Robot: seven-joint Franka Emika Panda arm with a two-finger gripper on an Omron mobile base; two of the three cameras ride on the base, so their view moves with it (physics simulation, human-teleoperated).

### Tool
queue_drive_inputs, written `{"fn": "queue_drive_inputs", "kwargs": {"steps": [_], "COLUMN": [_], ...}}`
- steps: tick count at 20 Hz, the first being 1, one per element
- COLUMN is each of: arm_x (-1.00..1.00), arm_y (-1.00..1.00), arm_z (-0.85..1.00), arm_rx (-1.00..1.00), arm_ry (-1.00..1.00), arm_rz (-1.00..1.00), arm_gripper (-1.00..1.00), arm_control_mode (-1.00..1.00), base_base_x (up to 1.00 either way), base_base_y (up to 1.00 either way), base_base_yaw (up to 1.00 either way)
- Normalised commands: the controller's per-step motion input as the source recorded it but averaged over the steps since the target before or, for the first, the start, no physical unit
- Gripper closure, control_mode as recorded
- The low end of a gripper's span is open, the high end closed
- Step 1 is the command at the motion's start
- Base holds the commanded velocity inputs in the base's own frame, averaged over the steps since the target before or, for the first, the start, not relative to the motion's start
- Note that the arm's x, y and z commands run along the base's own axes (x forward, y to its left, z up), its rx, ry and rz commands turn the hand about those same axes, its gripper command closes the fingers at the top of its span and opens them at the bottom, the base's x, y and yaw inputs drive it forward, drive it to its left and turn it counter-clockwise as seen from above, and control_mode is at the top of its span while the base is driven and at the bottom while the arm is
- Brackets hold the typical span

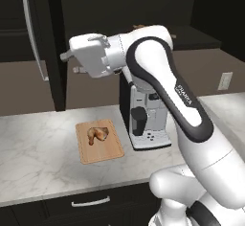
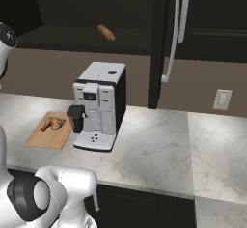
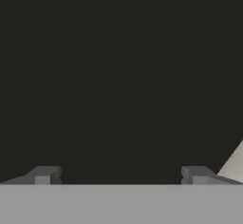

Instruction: Open the cabinet, retrieve the rolling pin, and place it next to the meat on the cutting board to prepare for tenderizing.

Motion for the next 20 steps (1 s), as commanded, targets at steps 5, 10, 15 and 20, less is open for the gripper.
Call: {"fn": "queue_drive_inputs", "kwargs": {"steps": [5,10,15,20], "arm_x": [0.01,0.05,0.10,0.12], "arm_y": [-0.63,-0.76,-0.74,-0.75], "arm_z": [0.00,0.02,0.10,0.12], "arm_rx": [-0.06,-0.10,-0.14,-0.14], "arm_ry": [-0.16,-0.16,-0.14,-0.10], "arm_rz": [-0.07,-0.08,-0.11,-0.14], "arm_gripper": [-1.00,-1.00,-1.00,-1.00], "arm_control_mode": [-1.00,-1.00,-1.00,-1.00], "base_base_x": [0.00,0.00,0.00,0.00], "base_base_y": [0.00,0.00,0.00,0.00], "base_base_yaw": [0.00,0.00,0.00,0.00]}}
